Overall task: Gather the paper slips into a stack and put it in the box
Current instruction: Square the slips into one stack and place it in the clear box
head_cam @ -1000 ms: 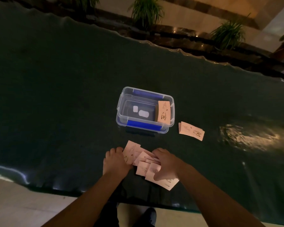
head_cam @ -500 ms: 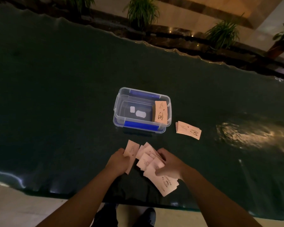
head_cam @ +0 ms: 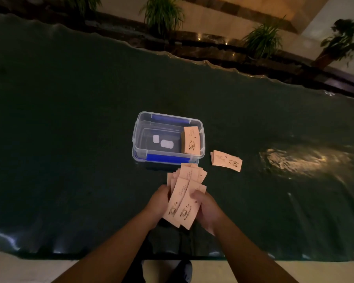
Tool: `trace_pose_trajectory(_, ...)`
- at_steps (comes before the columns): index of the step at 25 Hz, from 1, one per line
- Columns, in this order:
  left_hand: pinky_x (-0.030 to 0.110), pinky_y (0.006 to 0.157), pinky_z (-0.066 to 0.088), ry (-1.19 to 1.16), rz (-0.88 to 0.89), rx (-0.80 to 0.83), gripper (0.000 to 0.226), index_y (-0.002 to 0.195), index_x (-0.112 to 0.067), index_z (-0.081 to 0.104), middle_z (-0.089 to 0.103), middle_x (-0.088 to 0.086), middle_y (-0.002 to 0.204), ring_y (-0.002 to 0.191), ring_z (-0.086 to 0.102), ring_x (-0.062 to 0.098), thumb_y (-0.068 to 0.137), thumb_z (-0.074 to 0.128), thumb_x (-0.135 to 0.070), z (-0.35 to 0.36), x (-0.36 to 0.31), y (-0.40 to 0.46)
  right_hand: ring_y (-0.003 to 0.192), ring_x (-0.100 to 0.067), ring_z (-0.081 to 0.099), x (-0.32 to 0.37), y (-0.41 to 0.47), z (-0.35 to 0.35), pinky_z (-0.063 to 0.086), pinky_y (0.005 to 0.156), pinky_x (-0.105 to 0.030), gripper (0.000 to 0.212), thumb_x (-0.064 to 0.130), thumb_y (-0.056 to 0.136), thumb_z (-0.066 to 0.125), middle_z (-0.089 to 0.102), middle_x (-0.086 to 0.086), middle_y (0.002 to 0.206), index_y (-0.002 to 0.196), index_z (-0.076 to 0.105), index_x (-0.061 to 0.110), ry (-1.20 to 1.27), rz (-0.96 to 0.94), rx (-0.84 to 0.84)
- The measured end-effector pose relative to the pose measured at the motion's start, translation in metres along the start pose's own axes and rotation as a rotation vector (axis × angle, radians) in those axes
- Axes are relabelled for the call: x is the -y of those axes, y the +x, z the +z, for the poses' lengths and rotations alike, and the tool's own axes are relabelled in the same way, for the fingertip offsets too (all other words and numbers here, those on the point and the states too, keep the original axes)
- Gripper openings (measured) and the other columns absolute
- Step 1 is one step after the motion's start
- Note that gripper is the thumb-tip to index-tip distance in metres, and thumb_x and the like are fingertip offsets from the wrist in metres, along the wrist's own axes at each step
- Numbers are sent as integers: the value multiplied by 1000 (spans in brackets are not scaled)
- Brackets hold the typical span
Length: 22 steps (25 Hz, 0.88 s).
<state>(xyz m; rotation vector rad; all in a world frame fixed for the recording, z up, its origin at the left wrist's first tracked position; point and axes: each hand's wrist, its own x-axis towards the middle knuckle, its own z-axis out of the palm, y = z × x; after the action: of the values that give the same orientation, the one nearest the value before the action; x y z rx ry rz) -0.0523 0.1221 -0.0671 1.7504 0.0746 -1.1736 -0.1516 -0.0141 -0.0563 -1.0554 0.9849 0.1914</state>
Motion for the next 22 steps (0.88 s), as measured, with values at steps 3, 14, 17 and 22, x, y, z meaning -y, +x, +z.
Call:
trace_pose_trajectory(3, 36, 74, 56, -100, -7, 77, 42, 117, -35, 65, 80, 0, 98, 86, 78, 18, 103, 35, -62, 1, -11, -1, 116, -32, 73, 4, -1, 13, 57, 97, -53, 36, 10, 104, 50, 80, -10, 121, 136, 64, 21, -35, -37, -45)
trace_pose_trajectory(14, 32, 76, 51, 86, 182, 155, 44, 133, -47, 47, 68, -14, 112, 98, 69, 12, 93, 64, -52, -3, -40, 9, 106, -18, 71, 17, -2, 36, 56, 72, -29, 35, 26, 110, 39, 71, -6, 124, 143, 50, 24, -156, -176, -139)
trace_pose_trajectory(17, 44, 92, 56, 72, 195, 183, 37, 127, -46, 56, 71, -8, 117, 103, 71, 17, 93, 69, -41, 0, -56, 14, 93, -5, 75, 25, -3, 28, 57, 66, -18, 25, 23, 110, 44, 70, -4, 119, 132, 56, 27, -231, -245, -174)
trace_pose_trajectory(22, 55, 100, 54, 20, 225, 208, 45, 139, -39, 51, 71, 0, 126, 109, 71, 23, 99, 63, -25, 22, -74, 16, 107, -6, 65, 52, -10, -6, 53, 76, -18, 42, 46, 100, 39, 49, 3, 130, 140, 47, 38, -581, -382, -106)
